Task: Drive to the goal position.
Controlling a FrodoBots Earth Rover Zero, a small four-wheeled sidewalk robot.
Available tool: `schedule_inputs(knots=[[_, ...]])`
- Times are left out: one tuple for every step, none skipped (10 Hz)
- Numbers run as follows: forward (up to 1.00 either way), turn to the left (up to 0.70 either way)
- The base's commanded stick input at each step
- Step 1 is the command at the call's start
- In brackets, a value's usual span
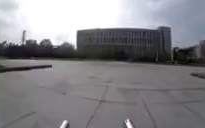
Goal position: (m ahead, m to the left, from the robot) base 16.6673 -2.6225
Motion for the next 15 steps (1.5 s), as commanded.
schedule_inputs(knots=[[1.0, -0.38], [1.0, -0.31], [1.0, -0.1], [1.0, 0.0], [1.0, 0.0], [1.0, 0.0], [1.0, 0.0], [1.0, 0.0], [1.0, 0.0], [1.0, 0.0], [1.0, 0.0], [1.0, 0.0], [1.0, 0.0], [1.0, 0.0], [1.0, 0.0]])
